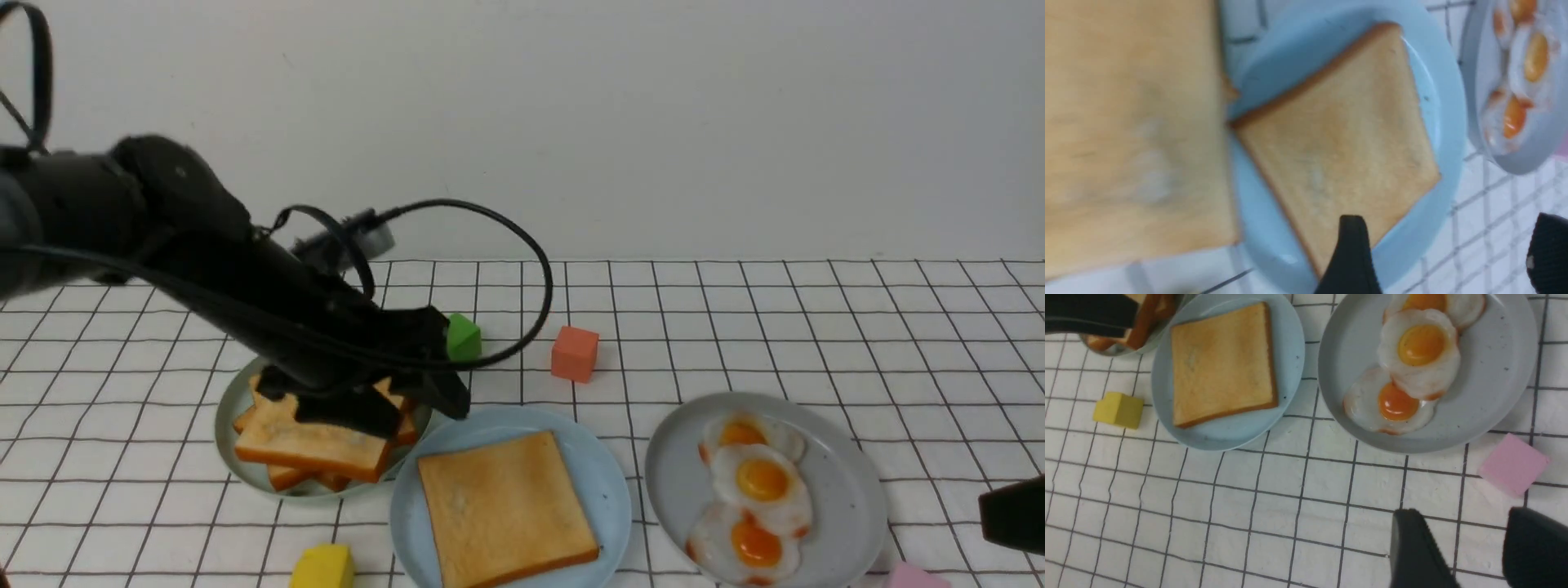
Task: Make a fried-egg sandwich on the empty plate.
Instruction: Use the right arm to grab a fried egg
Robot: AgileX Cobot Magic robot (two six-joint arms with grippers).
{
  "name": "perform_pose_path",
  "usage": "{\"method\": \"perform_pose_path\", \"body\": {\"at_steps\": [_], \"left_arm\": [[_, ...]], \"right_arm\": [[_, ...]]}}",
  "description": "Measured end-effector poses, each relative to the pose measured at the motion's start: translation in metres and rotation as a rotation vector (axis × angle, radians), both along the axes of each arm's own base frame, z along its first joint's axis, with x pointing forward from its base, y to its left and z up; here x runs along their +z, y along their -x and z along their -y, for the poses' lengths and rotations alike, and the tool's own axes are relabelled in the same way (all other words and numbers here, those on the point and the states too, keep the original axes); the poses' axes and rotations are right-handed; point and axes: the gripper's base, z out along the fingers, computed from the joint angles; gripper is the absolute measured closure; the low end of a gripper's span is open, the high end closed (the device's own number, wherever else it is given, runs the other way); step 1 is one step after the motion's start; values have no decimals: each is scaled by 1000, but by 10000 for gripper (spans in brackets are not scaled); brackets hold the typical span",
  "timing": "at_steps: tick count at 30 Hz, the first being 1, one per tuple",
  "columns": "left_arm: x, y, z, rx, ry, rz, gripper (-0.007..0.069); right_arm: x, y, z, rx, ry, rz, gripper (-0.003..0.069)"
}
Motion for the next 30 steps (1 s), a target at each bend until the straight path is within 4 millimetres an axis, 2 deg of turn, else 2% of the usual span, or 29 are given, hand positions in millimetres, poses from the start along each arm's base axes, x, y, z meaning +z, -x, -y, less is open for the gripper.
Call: {"method": "perform_pose_path", "body": {"at_steps": [2, 5, 6, 7, 8, 9, 10, 11, 12, 13, 14, 16, 18, 19, 22, 24, 30], "left_arm": [[24, 3, -13, 35, -134, 58, 81], [49, 14, -25, 71, -226, 120, 93], [70, 27, -32, 84, -250, 173, 113], [70, 27, -32, 85, -252, 173, 117], [94, 46, -35, 87, -234, 241, 153], [96, 48, -35, 83, -232, 248, 164], [115, 70, -34, 50, -203, 328, 221], [123, 85, -31, 13, -182, 374, 265], [126, 91, -32, 6, -175, 391, 274], [131, 111, -27, -56, -145, 438, 350], [133, 132, -25, -112, -119, 473, 422], [128, 159, -23, -198, -88, 508, 548], [123, 171, -21, -243, -71, 522, 610], [114, 185, -20, -300, -55, 540, 638], [97, 202, -18, -380, -38, 573, 638], [90, 206, -16, -403, -18, 590, 638], [91, 205, -8, -412, 74, 642, 638]], "right_arm": [[0, -1, 2, -47, 1, -8, 321], [-1, -4, 4, -60, 21, 1, 311], [-4, -7, 4, -61, 33, -16, 306], [-4, -7, 4, -61, 33, -16, 306], [-9, -15, 3, -71, 33, -51, 305], [-10, -16, 3, -74, 33, -55, 305], [-16, -25, 2, -88, 32, -94, 304], [-21, -32, 1, -96, 32, -113, 304], [-23, -35, 1, -98, 34, -124, 304], [-31, -46, -1, -108, 34, -149, 304], [-37, -54, -2, -114, 32, -175, 304], [-47, -68, -5, -121, 28, -219, 304], [-51, -75, -6, -126, 23, -229, 304], [-56, -88, -8, -124, 26, -232, 304], [-67, -112, -12, -109, 33, -216, 304], [-74, -124, -15, -90, 31, -223, 304], [-107, -160, -21, -29, 28, -293, 304]]}}
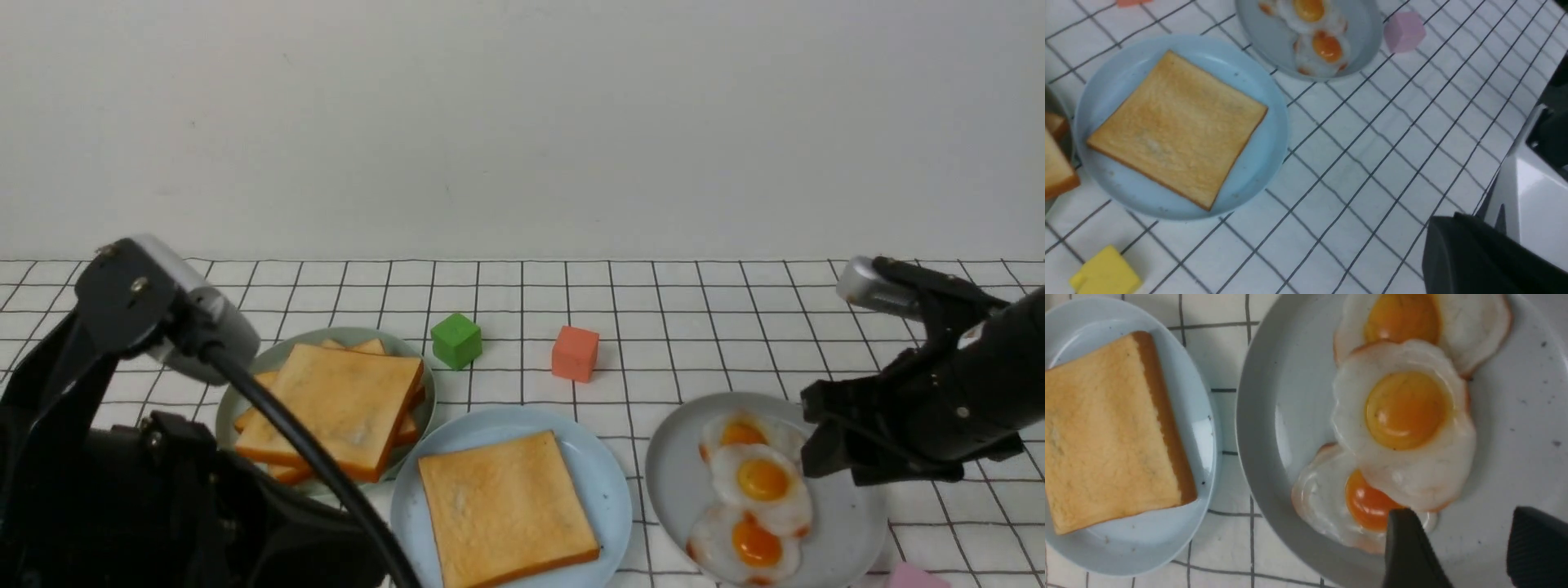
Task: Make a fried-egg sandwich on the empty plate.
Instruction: Use the right arm to grab a fried egg
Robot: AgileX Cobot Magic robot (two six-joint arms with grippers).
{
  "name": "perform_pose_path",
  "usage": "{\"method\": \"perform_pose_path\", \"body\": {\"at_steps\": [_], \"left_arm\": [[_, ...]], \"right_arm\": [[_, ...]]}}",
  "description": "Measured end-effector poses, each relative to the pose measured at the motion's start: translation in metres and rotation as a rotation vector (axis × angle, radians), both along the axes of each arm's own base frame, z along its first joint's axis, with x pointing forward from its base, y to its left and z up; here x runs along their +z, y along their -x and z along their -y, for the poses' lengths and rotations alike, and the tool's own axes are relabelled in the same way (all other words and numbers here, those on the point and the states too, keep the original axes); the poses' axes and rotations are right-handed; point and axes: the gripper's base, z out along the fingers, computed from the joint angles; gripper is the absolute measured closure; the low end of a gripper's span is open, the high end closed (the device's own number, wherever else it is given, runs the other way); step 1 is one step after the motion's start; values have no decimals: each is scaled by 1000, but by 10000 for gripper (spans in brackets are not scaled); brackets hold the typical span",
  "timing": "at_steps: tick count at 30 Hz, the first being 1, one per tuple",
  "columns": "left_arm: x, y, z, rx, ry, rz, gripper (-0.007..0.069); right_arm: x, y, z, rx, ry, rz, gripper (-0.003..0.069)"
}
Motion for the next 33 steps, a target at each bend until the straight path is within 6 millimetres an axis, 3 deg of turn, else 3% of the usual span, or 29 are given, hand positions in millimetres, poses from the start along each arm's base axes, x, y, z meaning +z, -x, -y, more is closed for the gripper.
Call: {"method": "perform_pose_path", "body": {"at_steps": [10, 18, 33], "left_arm": [[0, -6, 8, -27, 64, -9, 638], [-3, -9, 11, -26, 59, -27, 638], [-3, -11, 11, -17, 62, -21, 638]], "right_arm": [[-42, -29, 23, -41, -43, -50, 304], [-51, -40, 19, -23, -116, 1, 322], [-57, -42, 21, -2, -83, 10, 363]]}}
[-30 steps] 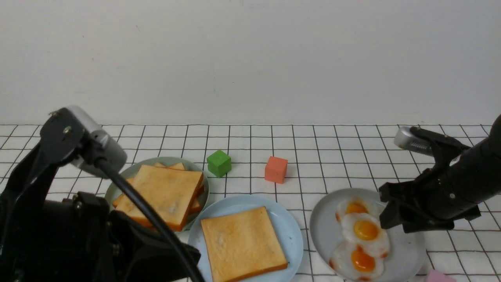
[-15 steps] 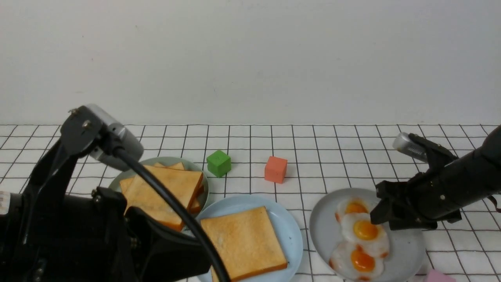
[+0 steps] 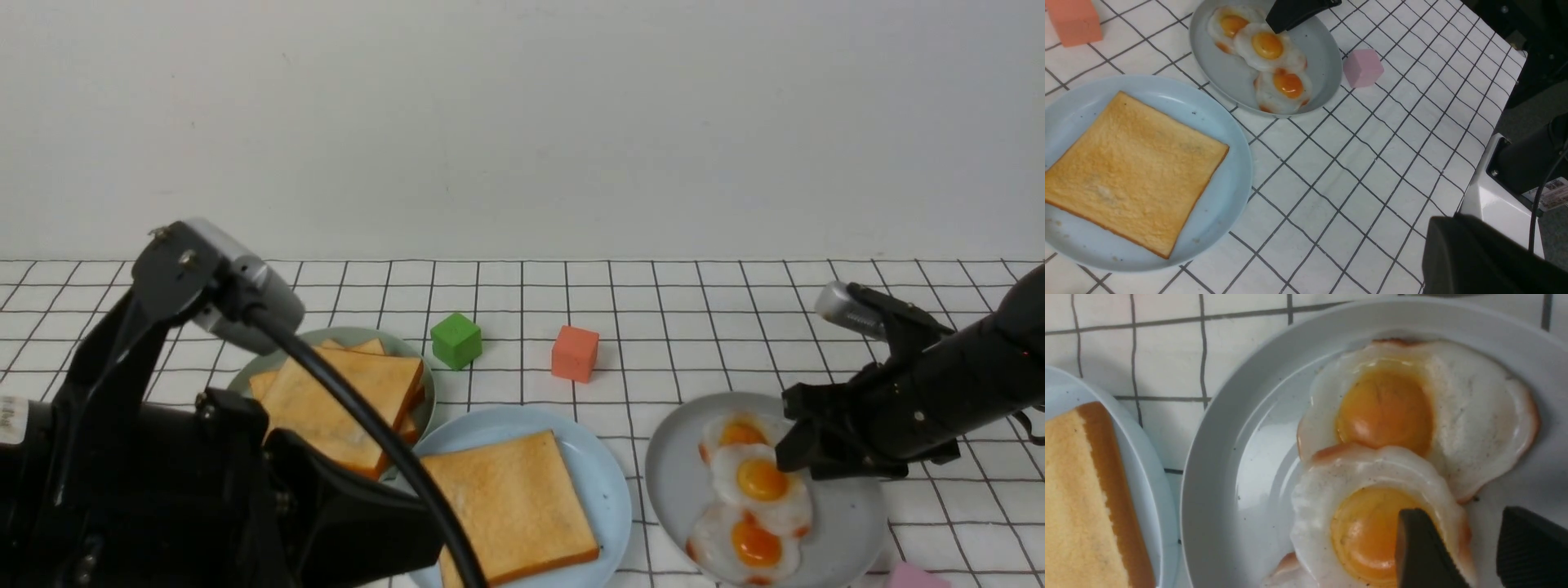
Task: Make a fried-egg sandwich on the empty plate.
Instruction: Use the right arm to grab a fried egg, then use the right arm to place the fried egg on the slice of bread in the middle
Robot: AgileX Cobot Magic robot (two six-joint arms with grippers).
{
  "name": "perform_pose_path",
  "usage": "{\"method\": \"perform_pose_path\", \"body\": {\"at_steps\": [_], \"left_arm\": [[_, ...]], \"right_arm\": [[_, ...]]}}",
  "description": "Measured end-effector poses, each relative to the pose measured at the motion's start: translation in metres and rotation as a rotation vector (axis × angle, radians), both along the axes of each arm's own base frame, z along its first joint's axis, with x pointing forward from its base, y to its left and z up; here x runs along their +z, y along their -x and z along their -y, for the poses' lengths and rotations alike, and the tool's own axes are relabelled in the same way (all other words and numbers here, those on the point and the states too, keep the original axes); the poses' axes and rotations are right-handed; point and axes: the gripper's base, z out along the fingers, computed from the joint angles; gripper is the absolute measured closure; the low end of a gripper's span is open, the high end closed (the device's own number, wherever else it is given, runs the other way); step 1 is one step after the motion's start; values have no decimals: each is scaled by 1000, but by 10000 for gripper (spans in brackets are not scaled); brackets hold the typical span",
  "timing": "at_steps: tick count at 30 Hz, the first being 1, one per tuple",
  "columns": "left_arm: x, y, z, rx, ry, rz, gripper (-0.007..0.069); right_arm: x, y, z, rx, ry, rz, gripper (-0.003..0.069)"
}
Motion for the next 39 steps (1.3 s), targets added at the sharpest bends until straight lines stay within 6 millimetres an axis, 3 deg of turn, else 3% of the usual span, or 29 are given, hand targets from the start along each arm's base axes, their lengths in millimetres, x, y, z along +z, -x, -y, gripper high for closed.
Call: {"method": "perform_pose_path", "body": {"at_steps": [7, 10, 11, 12, 13, 20, 29, 31, 32, 34, 39], "left_arm": [[1, -1, 0, 10, 5, 9, 638], [1, -1, 0, 10, 5, 9, 638], [1, -1, 0, 10, 5, 9, 638], [1, -1, 0, 10, 5, 9, 638], [1, -1, 0, 10, 5, 9, 637], [1, -1, 0, 9, 5, 8, 637], [0, 0, -1, 6, -5, 9, 637], [1, 4, -4, 17, -20, -1, 636], [1, 4, -4, 18, -22, -3, 636], [3, 11, -11, 41, -52, -4, 636], [4, 25, -31, 151, -135, -20, 636]], "right_arm": [[-12, -2, 0, 17, 9, -22, 410], [-12, -3, -2, 32, -6, -23, 526], [-12, -3, -2, 34, -6, -24, 536], [-12, -3, -2, 39, -8, -24, 607], [-12, -3, -2, 40, -8, -24, 633], [-4, -1, -2, 52, -2, 0, 641], [47, 14, -9, 95, -43, 106, 641], [62, 21, -29, 130, -89, 140, 641], [63, 21, -29, 130, -89, 142, 641], [69, 30, -63, 194, -147, 150, 641], [64, 42, -124, 345, -163, 152, 641]]}}
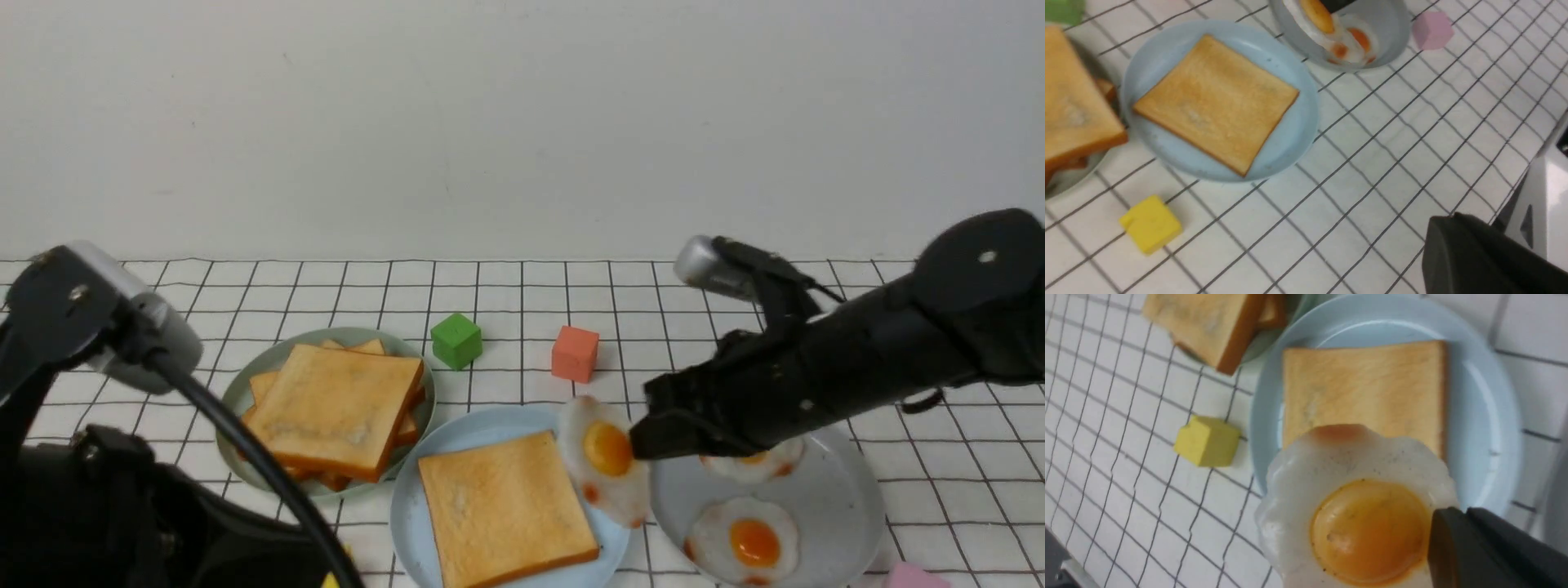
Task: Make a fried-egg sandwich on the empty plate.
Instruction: Use the right arm to place the fried egg on the slice of bread in the middle
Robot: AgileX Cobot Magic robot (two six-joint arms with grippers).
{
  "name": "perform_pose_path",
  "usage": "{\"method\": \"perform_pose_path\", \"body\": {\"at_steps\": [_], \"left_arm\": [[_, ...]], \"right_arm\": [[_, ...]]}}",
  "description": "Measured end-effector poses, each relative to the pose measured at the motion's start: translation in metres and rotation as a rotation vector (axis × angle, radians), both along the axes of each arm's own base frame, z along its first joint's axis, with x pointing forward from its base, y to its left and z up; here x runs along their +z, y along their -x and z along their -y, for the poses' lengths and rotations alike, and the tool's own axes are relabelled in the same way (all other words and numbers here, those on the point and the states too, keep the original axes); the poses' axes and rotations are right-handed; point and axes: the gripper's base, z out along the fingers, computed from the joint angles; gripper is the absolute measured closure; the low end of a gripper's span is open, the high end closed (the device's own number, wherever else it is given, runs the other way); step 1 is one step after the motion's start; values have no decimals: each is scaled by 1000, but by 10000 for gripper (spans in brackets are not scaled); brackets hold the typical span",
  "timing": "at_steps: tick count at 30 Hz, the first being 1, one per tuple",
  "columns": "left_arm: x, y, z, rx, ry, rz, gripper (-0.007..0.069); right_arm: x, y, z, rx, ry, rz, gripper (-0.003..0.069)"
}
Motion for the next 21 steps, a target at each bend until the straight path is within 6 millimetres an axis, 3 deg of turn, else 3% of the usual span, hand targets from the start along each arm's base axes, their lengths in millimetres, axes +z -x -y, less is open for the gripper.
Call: {"method": "perform_pose_path", "body": {"at_steps": [6, 13, 15, 21], "left_arm": [[1, 17, -21, 143, -44, -58, 633], [0, 28, -27, 156, -67, -99, 627], [-1, 29, -27, 152, -75, -110, 625], [-2, 28, -29, 156, -94, -105, 621]], "right_arm": [[-22, -17, -51, 68, 32, -27, 638], [-47, -34, -66, 24, 64, -34, 587], [-49, -36, -66, 11, 68, -26, 542], [-40, -34, -65, 22, 58, -13, 263]]}}
